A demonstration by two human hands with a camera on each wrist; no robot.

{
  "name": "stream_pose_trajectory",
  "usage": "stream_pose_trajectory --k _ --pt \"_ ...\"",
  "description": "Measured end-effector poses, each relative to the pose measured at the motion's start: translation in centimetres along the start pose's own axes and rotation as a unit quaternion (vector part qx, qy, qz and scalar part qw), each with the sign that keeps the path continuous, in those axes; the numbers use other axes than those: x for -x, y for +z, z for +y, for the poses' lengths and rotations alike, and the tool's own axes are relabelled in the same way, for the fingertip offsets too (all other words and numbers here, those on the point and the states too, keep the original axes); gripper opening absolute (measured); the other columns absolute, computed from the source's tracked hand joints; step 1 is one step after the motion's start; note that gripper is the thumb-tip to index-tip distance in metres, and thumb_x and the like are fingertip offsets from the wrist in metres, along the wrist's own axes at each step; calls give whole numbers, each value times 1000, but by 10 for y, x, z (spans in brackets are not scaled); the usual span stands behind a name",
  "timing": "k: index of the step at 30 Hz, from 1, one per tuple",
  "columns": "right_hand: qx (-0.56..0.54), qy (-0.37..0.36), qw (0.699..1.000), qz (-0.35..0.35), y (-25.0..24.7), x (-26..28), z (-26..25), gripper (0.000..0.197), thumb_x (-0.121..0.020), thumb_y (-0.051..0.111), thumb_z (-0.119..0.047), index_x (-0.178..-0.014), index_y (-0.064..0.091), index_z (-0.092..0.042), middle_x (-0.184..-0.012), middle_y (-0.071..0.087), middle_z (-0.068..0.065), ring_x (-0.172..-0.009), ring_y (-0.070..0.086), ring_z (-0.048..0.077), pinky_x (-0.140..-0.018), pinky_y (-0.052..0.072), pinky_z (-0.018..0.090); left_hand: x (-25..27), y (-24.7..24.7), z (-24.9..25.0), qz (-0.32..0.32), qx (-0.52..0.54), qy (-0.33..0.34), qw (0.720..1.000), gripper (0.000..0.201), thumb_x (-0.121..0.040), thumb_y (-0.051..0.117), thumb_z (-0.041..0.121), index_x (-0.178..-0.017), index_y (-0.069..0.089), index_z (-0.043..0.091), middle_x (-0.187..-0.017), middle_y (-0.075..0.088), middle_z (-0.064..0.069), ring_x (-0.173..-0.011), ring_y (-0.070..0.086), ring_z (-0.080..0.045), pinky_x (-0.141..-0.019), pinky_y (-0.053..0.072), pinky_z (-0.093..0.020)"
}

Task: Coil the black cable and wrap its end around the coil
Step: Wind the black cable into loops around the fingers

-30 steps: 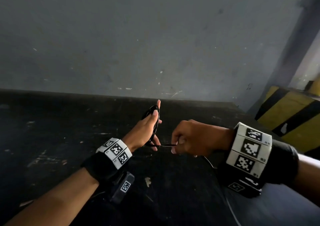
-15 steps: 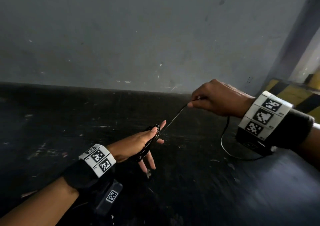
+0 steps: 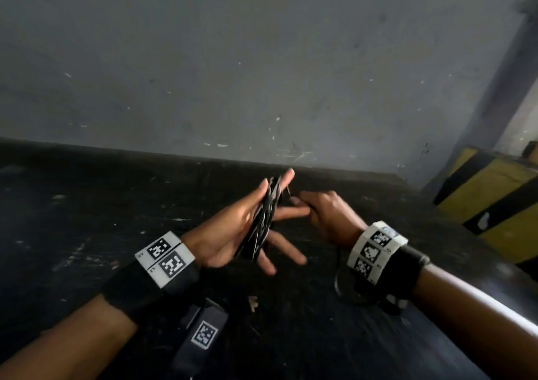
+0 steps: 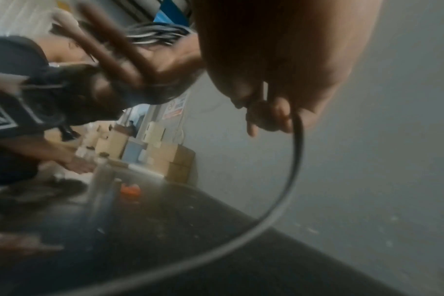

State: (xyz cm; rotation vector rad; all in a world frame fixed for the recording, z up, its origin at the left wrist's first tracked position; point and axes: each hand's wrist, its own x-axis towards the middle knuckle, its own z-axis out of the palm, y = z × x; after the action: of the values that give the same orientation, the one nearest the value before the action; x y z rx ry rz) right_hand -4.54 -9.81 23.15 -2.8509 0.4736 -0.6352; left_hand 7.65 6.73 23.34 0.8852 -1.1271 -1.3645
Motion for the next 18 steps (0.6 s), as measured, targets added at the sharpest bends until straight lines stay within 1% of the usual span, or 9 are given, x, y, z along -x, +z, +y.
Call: stream_pose_trajectory --k 2,4,5,7,8,11,13,16,18 --pt "-69 -1 998 -6 14 2 -13 20 -86 44 -24 -90 61 -15 -84 70 15 -76 66 32 -66 51 40 -12 -4 10 42 50 47 997 45 -94 16 57 -137 27 57 -144 49 -6 -89 71 -34 -44 57 -30" --pt "-118 -11 993 -14 28 1 -25 23 -84 46 -9 -102 61 -8 -94 69 10 -84 68 25 -71 53 33 -24 -9 17 78 100 84 988 46 -95 19 56 -140 27 53 -147 45 -10 -88 71 -35 -46 58 -30" --pt "-130 -3 991 -24 34 -1 -32 22 -86 45 -7 -103 59 -7 -91 67 9 -81 68 26 -68 53 31 -29 -12 19 95 119 100 983 47 -95 20 56 -141 26 52 -148 42 -12 -87 72 -36 -47 59 -29" --pt "-155 41 985 -57 43 -3 -44 11 -92 44 -8 -98 52 -7 -75 62 8 -57 65 28 -51 52 31 -37 -15 20 123 140 124 975 47 -96 21 55 -142 23 52 -151 37 -13 -84 72 -38 -48 59 -29" --pt "-184 62 978 -81 46 -3 -49 8 -93 43 -7 -99 47 -9 -69 60 8 -47 61 23 -44 51 30 -40 -17 20 136 141 135 971 47 -96 21 55 -142 22 53 -153 34 -13 -84 72 -38 -48 59 -30" --pt "-244 78 956 -140 50 3 -59 21 -94 43 -5 -112 42 -16 -65 59 6 -41 58 15 -39 48 25 -43 -26 17 184 88 167 965 47 -96 19 56 -143 15 55 -157 23 -11 -88 72 -35 -51 59 -31" --pt "-255 78 948 -177 48 8 -64 20 -95 42 -7 -112 42 -17 -66 57 5 -43 57 13 -39 48 23 -42 -33 12 212 35 178 960 48 -95 18 56 -142 10 57 -159 17 -9 -91 72 -31 -56 60 -35" --pt "-243 78 938 -234 41 15 -71 19 -96 43 -9 -113 44 -18 -66 54 3 -42 54 8 -40 48 20 -38 -40 1 233 -37 165 958 53 -89 23 61 -140 9 61 -161 12 -4 -96 70 -31 -63 61 -44" --pt "-219 80 936 -264 34 18 -77 25 -96 45 -10 -121 44 -13 -66 55 2 -42 54 7 -40 48 18 -36 -43 -9 237 -88 143 957 55 -83 26 65 -137 11 64 -160 13 -1 -98 69 -31 -65 60 -46"
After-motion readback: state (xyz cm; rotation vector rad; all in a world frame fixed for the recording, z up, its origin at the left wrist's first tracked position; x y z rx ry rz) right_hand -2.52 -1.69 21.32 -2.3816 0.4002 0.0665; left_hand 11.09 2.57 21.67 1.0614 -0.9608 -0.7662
